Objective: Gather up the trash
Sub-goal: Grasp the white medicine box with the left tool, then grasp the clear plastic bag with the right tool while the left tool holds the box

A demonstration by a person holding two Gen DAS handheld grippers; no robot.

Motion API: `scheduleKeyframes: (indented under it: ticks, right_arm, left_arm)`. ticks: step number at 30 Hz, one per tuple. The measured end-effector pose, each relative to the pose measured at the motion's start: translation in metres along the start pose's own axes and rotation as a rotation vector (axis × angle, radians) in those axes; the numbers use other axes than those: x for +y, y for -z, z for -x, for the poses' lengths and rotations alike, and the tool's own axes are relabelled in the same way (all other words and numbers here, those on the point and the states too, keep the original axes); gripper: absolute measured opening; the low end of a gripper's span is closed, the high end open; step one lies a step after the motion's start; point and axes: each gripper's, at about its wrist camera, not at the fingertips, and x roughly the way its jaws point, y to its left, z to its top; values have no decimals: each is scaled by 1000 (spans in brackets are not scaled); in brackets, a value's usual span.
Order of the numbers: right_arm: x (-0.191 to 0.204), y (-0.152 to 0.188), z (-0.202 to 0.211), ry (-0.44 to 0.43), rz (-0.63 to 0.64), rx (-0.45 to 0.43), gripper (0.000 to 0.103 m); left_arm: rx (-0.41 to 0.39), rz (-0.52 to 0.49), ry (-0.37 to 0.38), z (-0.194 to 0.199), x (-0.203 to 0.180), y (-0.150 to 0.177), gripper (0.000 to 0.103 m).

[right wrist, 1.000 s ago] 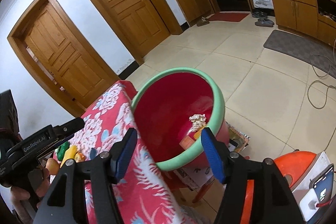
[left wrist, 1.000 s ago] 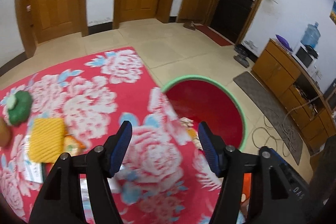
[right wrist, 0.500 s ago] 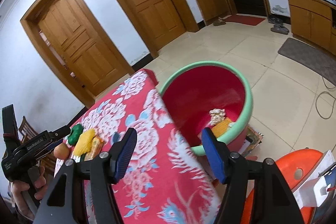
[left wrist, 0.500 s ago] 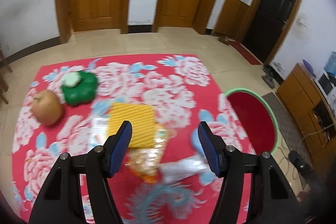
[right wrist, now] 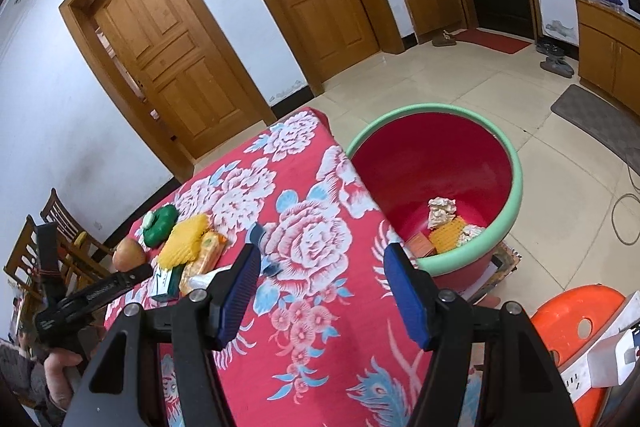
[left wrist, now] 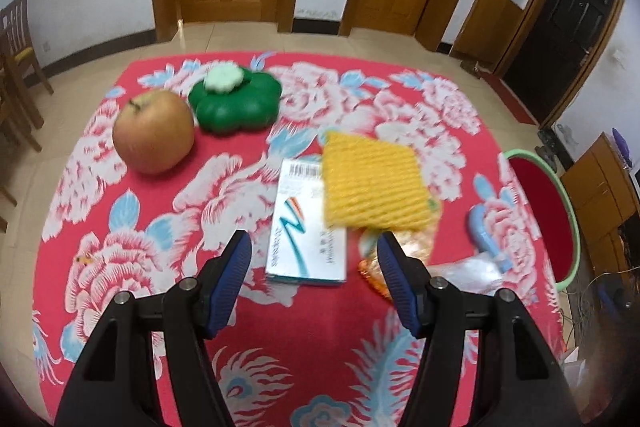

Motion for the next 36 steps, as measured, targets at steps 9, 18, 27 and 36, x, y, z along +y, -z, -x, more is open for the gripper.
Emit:
scheduleKeyframes:
  ticks: [9, 18, 27, 36]
  right_arm:
    - [7, 7, -14, 9, 19, 41, 67]
    - [12, 13, -16, 2, 28, 55, 67]
    - [29, 21, -15, -29, 61, 68, 67]
    - [65, 33, -29, -109, 125, 143, 67]
  left_arm:
    - [77, 3, 53, -37, 4, 1, 65]
    - [34, -27, 50, -36, 7, 5, 51]
    - [-33, 30, 83, 12, 29, 29, 51]
    - [-126, 64, 10, 53, 53, 52, 51]
